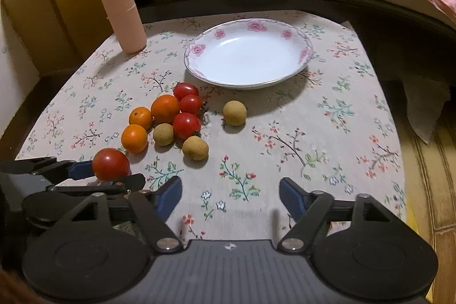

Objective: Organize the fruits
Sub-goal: 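Grasp the large red tomato with the left tool while the right tool grasps a small tan fruit, then carry the tomato and tan fruit over the white plate and open both tools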

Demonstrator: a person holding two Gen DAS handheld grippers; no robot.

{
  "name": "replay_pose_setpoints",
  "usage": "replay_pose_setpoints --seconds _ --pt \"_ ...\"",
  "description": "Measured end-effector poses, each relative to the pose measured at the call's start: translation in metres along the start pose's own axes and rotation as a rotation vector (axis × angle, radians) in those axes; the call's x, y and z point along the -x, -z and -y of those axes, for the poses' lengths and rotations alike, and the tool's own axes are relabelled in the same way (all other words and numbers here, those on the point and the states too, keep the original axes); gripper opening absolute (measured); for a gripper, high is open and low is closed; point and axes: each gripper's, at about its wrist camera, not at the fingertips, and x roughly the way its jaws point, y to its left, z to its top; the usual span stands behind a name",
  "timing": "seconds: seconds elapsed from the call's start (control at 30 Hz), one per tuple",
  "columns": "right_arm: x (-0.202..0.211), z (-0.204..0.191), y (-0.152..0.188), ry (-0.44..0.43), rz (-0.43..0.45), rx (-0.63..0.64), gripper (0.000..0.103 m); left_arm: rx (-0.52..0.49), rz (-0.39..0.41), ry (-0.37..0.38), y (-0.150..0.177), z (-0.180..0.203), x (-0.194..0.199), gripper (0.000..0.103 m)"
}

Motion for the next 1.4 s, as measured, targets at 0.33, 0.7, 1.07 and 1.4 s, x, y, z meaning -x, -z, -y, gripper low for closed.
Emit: replay_pose_setpoints --seconds 0.33,0.7,1.07,1.4 --pt "-0.024 -0.003 -0.013 -0.058 0.010 0.025 0.070 -0.007 -0.003 -0.008 0.005 0.000 -0.006 0.095" --pt "-0.051 -0.012 -0.023 -0.100 -0.010 0.080 0.045 -0.003 0.018 0.011 0.000 -0.002 -0.004 0.076" --pt "-0.049 -0.016 -0.021 -0.110 -0.042 0.102 0.028 -0.013 0.016 0.014 -0.003 -0.010 -0.002 0.052" --pt "-0.033 -0.005 -0.021 -0.104 -0.029 0.057 0.028 -0.009 0.001 0.017 -0.001 -0.008 0.002 0.051"
